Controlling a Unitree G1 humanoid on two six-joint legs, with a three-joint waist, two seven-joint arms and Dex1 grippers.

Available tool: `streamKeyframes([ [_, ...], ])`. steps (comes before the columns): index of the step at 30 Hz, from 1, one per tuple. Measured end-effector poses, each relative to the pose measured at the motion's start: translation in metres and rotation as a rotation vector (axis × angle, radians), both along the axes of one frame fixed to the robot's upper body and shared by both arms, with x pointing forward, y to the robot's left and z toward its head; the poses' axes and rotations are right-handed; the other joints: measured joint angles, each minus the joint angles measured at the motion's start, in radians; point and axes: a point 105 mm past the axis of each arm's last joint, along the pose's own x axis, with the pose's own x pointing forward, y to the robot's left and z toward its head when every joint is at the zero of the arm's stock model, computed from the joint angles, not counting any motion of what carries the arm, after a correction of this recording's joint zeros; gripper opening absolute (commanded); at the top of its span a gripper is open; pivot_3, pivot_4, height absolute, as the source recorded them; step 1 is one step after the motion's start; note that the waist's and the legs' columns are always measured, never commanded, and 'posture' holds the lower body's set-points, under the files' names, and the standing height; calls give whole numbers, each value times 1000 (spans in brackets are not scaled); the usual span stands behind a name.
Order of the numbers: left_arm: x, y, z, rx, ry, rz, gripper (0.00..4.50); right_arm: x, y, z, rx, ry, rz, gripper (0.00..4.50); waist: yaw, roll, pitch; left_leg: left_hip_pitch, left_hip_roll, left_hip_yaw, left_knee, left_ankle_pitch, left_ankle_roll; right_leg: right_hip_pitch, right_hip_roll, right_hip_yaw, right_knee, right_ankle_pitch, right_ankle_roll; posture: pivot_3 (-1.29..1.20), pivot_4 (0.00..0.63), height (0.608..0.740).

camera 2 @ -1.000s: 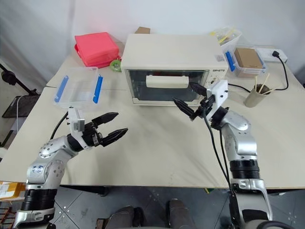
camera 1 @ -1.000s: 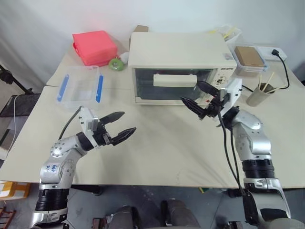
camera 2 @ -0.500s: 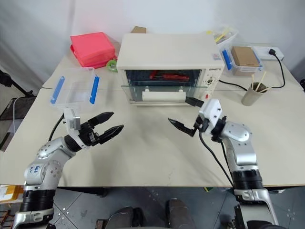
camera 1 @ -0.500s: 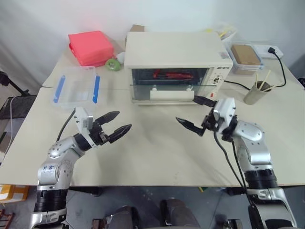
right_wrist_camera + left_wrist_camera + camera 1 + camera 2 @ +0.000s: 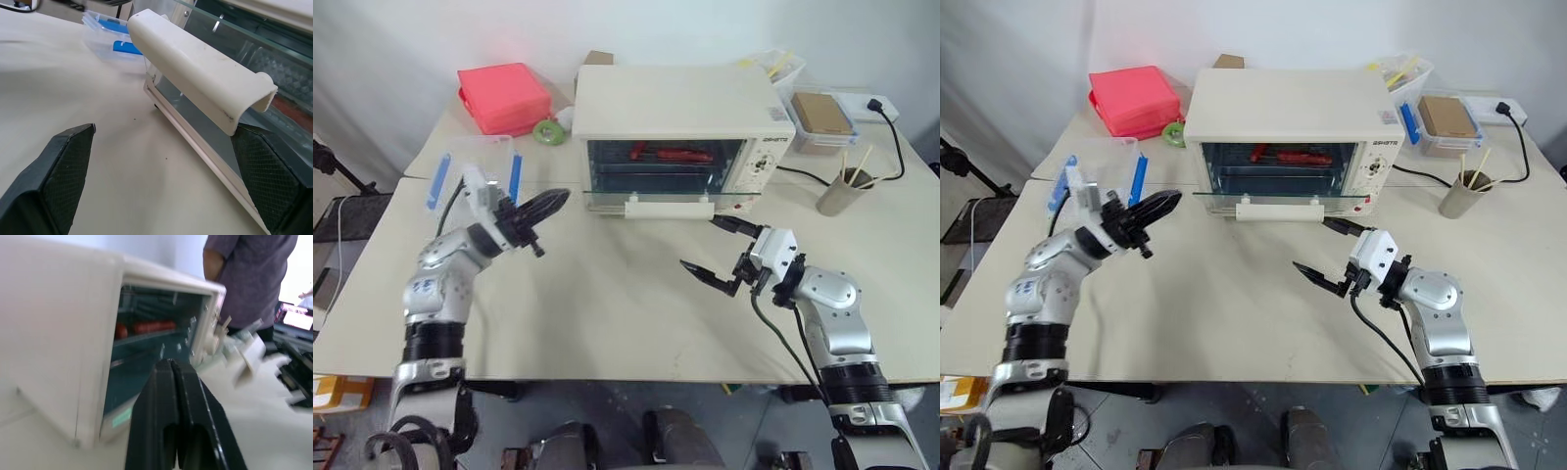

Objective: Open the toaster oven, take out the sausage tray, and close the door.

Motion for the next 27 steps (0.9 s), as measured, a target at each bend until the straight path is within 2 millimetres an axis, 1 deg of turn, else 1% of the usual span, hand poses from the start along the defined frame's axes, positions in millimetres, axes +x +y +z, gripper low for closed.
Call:
streamKeyframes([
  [4, 12, -18, -6, 9, 10, -7, 6, -1, 2, -3, -12, 0, 6, 4500, -5, 0, 0, -1, 0, 1, 0, 0, 0, -3, 1, 1, 1, 0, 0, 0, 150, 740],
  [9, 19, -29, -11, 44, 13, -21, 6, -3, 3, -7, -15, 1, 0, 4500, -1, 0, 0, -3, 0, 1, 1, 0, 0, -4, 0, 1, 3, 0, 0, 0, 150, 740],
  [11, 16, -35, -15, 71, 12, -54, 6, -6, 1, -13, -15, 16, -13, 4500, 1, 0, 0, -3, 0, 1, 2, 0, 0, -4, 0, 1, 3, 0, 0, 0, 150, 740],
  [13, 13, -39, -21, 101, 19, -93, 6, -15, -5, -25, -14, 44, -43, 4500, 8, 0, 0, -4, 0, 0, 2, 0, 0, -5, 0, 1, 2, 0, 0, 0, 150, 740],
  [14, 10, -42, -26, 133, 17, -118, 6, -23, -13, -33, -15, 62, -79, 4500, 14, 0, 0, -5, 0, 0, 2, 0, 0, -6, 0, 1, 2, 0, 0, 0, 150, 740],
  [17, 4, -39, -41, 201, 31, -143, 6, -39, -42, -53, -33, 124, -200, 4500, 20, 0, 0, -6, 0, 0, 3, 0, 0, -6, 0, 1, 3, 0, 0, 0, 150, 740],
  [21, 0, -41, -53, 236, 45, -161, 6, -56, -78, -61, -45, 151, -358, 4500, 20, 0, 0, -4, 0, 1, 4, 0, 0, -5, 0, 2, 4, 0, 0, 0, 150, 740],
  [24, -5, -41, -61, 248, 52, -161, 6, -61, -102, -55, -54, 135, -463, 4500, 18, 0, 0, -4, 0, 1, 4, 0, -1, -5, 0, 2, 5, 0, 0, 0, 150, 740],
  [25, -6, -39, -66, 247, 66, -155, 6, -60, -109, -49, -46, 117, -498, 4500, 16, 0, 0, -4, 0, 1, 4, 0, -1, -5, 0, 2, 5, 0, 0, 0, 150, 740],
  [27, -8, -36, -74, 243, 96, -136, 6, -56, -115, -34, -16, 89, -528, 4500, 13, 0, 0, -4, 0, 1, 4, 0, -1, -5, 1, 2, 5, 0, 0, 0, 150, 740],
])
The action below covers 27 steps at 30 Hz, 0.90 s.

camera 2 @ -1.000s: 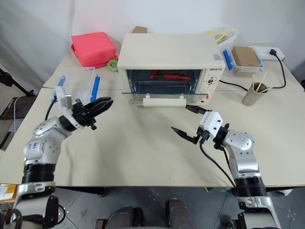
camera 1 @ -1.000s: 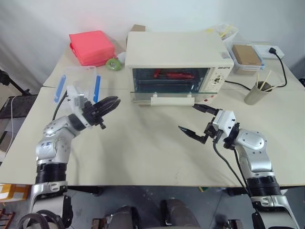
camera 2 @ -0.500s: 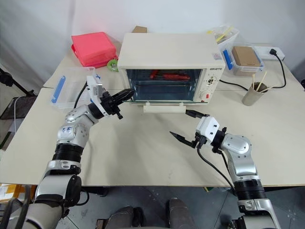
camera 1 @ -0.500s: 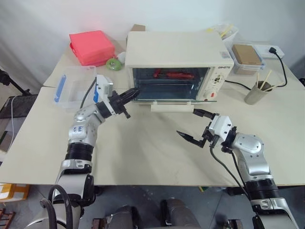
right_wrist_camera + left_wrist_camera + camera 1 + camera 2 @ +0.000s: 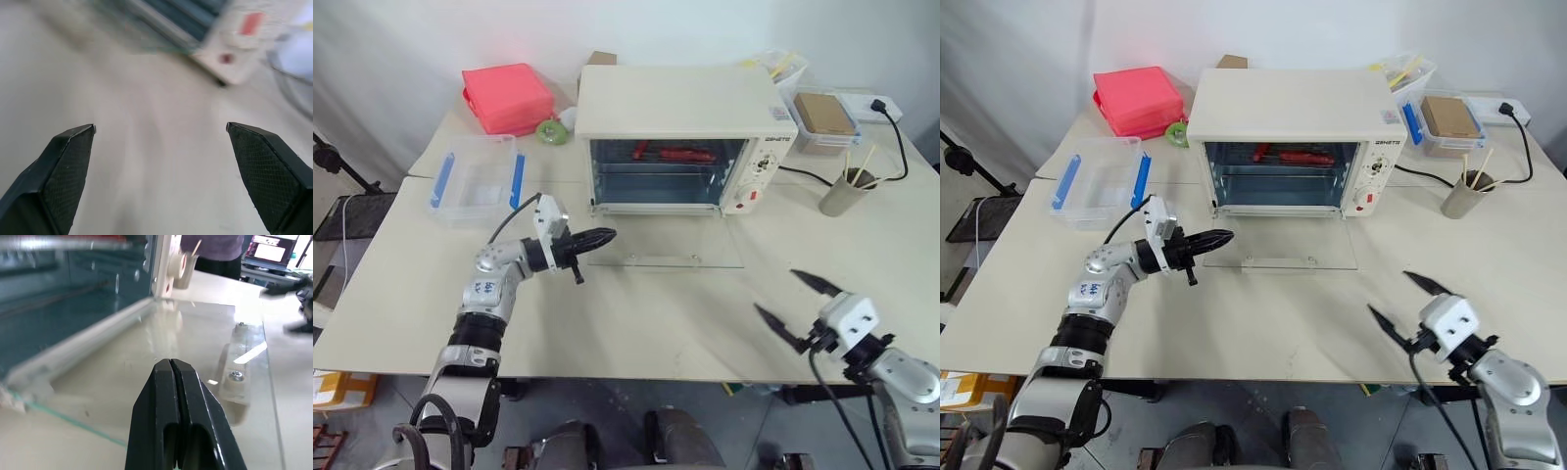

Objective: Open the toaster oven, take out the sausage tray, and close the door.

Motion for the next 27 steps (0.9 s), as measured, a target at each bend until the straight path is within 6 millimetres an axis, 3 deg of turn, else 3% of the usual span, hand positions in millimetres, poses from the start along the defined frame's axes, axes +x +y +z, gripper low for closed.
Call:
streamKeyframes([
  [2, -3, 2, -6, 2, 11, 14, 6, 7, 3, 11, -17, -29, 8, 4500, -3, 0, 0, 0, 0, 0, 0, 0, 0, 0, 0, 0, 0, 0, 0, 0, 150, 740],
  [5, -10, 6, -12, 8, 8, 29, 591, 26, 22, 35, -65, -107, 56, 4500, -12, 0, 0, 0, 0, 0, 0, 0, 0, 0, 0, 0, 1, 0, 0, 0, 150, 740],
  [11, -15, 17, -14, -19, 14, 99, 2452, 60, 70, 52, -99, -94, 111, 4500, -13, 0, 0, 0, 0, 0, 0, 0, 0, 0, 0, 0, 1, 0, 0, 0, 150, 740],
  [16, -31, 27, -14, -46, 6, 155, 3987, 109, 140, 85, -227, -251, 175, 4500, -37, 1, 1, 0, 1, 1, 0, 0, -1, -2, 0, 0, 3, 0, -1, 0, 150, 740],
  [18, -36, 28, -8, -55, -18, 166, 4492, 122, 156, 90, -296, -304, 170, 4500, -35, 1, 1, -1, 1, -1, 0, 0, -1, -3, 0, -1, 3, -1, -2, 0, 150, 740],
  [24, -40, 37, 16, -93, -127, 282, 4492, 157, 181, 73, -450, -324, 131, 4500, -42, 1, 1, -5, 0, -1, 2, 0, 0, -4, -1, -1, 2, -1, -1, 0, 150, 740],
  [27, -42, 39, 22, -149, -147, 348, 4492, 173, 193, 80, -530, -363, 95, 4500, -51, 1, 1, -5, 1, 0, 2, 0, 0, -7, 0, 0, 4, -1, -2, 0, 150, 740],
])
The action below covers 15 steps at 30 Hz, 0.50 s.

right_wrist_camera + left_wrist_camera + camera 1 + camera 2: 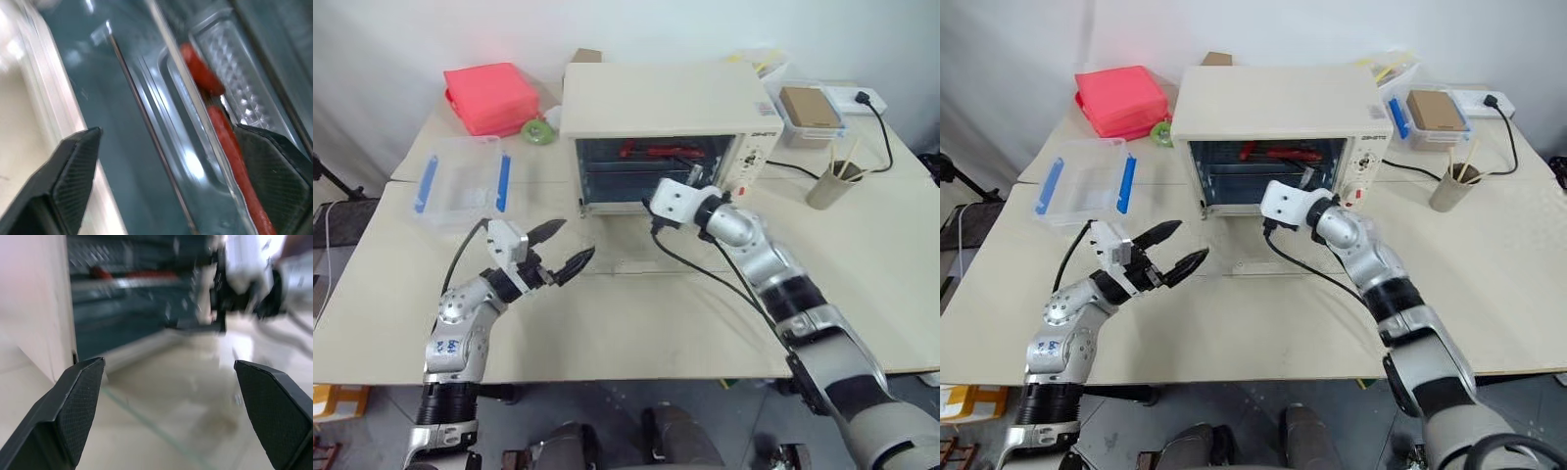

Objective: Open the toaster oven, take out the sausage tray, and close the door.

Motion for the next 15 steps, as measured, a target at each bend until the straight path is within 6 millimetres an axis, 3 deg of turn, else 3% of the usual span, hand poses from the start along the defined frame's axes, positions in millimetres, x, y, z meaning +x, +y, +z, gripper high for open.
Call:
streamKeyframes([
  [3, -4, 1, 2, -5, -8, 21, 4492, 10, 6, 11, -33, -58, -28, 4500, -9, 0, 0, 0, 0, 0, -1, 0, -1, 0, 0, 0, 0, 0, -1, 0, 150, 740],
  [7, -6, 3, -2, -11, 9, 34, 4492, 15, 5, 1, -75, -56, -48, 4500, -15, 0, 0, -1, 0, 0, -1, 0, -1, 0, 0, -1, 0, 0, -1, 0, 150, 740],
  [10, -5, 3, -2, -12, 11, 39, 4500, 16, 6, -8, -84, -57, -51, 3892, -18, 0, 0, -2, 0, 0, -1, 0, -1, -1, 0, -1, 0, 0, -1, 0, 150, 740],
  [15, -5, 3, -2, -12, 3, 37, 4500, 16, 15, 11, -76, -159, -47, 2155, -21, 0, 0, -2, 0, 0, -1, 1, -1, -2, 0, -1, 1, 0, -1, 0, 150, 740],
])
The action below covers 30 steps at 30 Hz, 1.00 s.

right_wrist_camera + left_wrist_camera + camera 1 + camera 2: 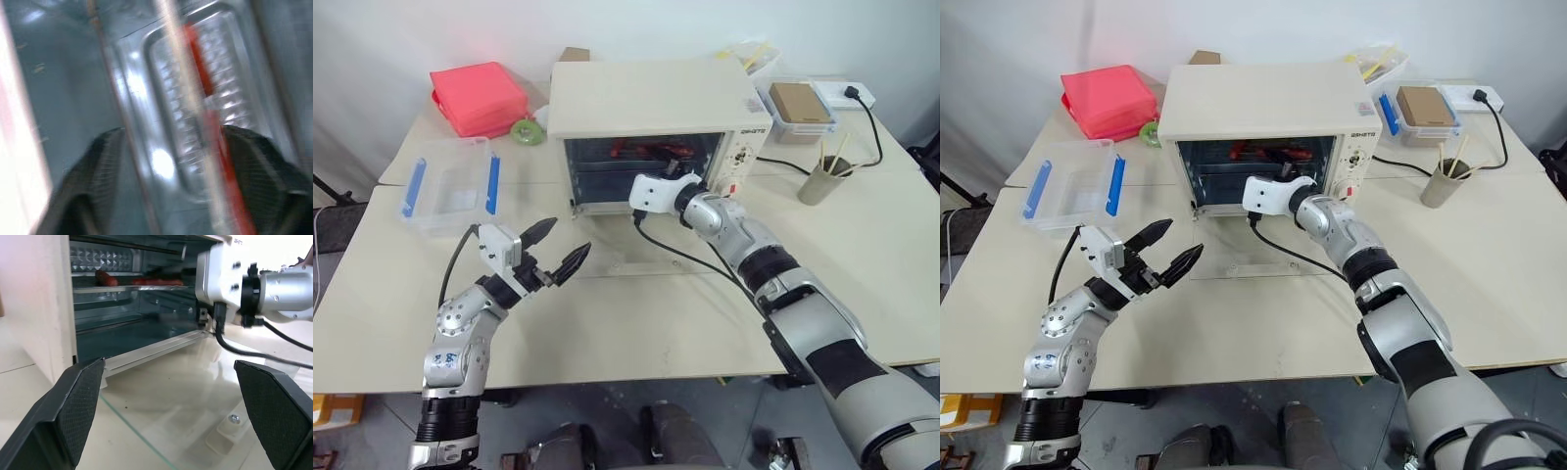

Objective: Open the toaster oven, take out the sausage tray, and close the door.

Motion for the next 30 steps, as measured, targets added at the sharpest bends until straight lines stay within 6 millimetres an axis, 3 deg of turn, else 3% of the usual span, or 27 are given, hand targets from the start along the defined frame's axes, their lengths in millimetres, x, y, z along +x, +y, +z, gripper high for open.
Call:
streamKeyframes([
  [5, 2, -9, 1, 3, -10, -42, 4500, 1, 0, -1, 1, -5, -9, 375, 1, 0, 0, -1, 0, 0, 0, 0, 0, 0, 0, 0, 0, 0, 0, 0, 150, 740],
  [7, 6, -13, 5, 3, -22, -62, 4500, 1, 1, -3, -47, -12, -9, 9, 1, -1, 0, -1, 0, 0, 1, 0, 0, 0, 0, 0, 0, 0, 0, 0, 150, 740],
  [18, 41, -22, 32, -13, -78, -109, 4500, 1, 2, -1, -68, -19, -2, 9, 2, -1, 0, -1, 0, 0, 1, 0, 0, 0, 0, -1, 1, 0, 0, 0, 150, 740],
  [23, 65, -24, 66, -32, -138, -142, 4500, -2, 2, 2, -97, -20, 28, 9, 0, -1, 0, -3, 0, 0, 0, 0, 0, -2, 0, -1, 5, 0, 0, 0, 150, 740],
  [30, 77, -18, 56, -78, -75, -179, 4500, -22, -2, -3, -130, -32, 87, 9, 2, -1, 0, -4, 0, 0, 1, 1, -1, -6, 0, -1, 6, 0, 0, 0, 150, 740],
])
